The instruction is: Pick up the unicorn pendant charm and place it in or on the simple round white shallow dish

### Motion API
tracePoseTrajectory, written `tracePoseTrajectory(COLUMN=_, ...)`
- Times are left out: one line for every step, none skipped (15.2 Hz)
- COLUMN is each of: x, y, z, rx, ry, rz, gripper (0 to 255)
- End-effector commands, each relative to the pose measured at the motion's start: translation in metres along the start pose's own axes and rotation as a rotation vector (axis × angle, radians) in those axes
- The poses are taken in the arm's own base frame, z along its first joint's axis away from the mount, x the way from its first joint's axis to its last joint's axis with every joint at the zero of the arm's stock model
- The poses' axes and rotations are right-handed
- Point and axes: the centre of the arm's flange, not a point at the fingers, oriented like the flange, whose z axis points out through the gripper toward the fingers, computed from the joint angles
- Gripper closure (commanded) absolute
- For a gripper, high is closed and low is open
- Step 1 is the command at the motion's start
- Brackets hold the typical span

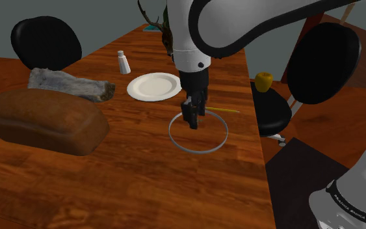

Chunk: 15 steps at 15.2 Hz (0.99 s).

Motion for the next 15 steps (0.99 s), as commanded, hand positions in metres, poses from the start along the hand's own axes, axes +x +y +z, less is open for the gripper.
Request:
tracePoseTrajectory(x=0.000, y=0.000, z=0.000, rx=0.000, ry=0.000, rz=0.000, gripper=0)
tracePoseTrajectory(x=0.000, y=0.000, z=0.000, rx=0.000, ry=0.000, rz=0.000, gripper=0)
tracePoseTrajectory(x=0.000, y=0.000, z=0.000, rx=0.000, ry=0.000, rz=0.000, gripper=0)
tracePoseTrajectory(x=0.000, y=0.000, z=0.000, rx=0.000, ry=0.000, rz=0.000, gripper=0)
tracePoseTrajectory(x=0.000, y=0.000, z=-0.013, rx=0.000, ry=0.000, rz=0.000, gripper=0)
tracePoseTrajectory(x=0.000, y=0.000, z=-0.026, rx=0.000, ry=0.000, rz=0.000, gripper=0)
tracePoseTrajectory(x=0.000, y=0.000, z=-0.040, rx=0.000, ry=0.000, rz=0.000, gripper=0)
tracePoseTrajectory(x=0.000, y=0.000, z=-0.050, rx=0.000, ry=0.000, rz=0.000, gripper=0)
tracePoseTrajectory(x=0.000, y=0.000, z=-0.050, rx=0.000, ry=0.000, rz=0.000, gripper=0)
tracePoseTrajectory(x=0.000, y=0.000, z=-0.050, rx=0.000, ry=0.000, rz=0.000, gripper=0)
tracePoseTrajectory(x=0.000, y=0.000, z=-0.050, rx=0.000, ry=0.000, rz=0.000, gripper=0)
tracePoseTrajectory(x=0.000, y=0.000, z=-0.050, rx=0.000, ry=0.000, rz=0.000, gripper=0)
tracePoseTrajectory(x=0.000, y=0.000, z=-0.050, rx=0.000, ry=0.000, rz=0.000, gripper=0)
tracePoseTrajectory(x=0.000, y=0.000, z=-0.050, rx=0.000, ry=0.000, rz=0.000, gripper=0)
tracePoseTrajectory(x=0.000, y=0.000, z=-0.050, rx=0.000, ry=0.000, rz=0.000, gripper=0)
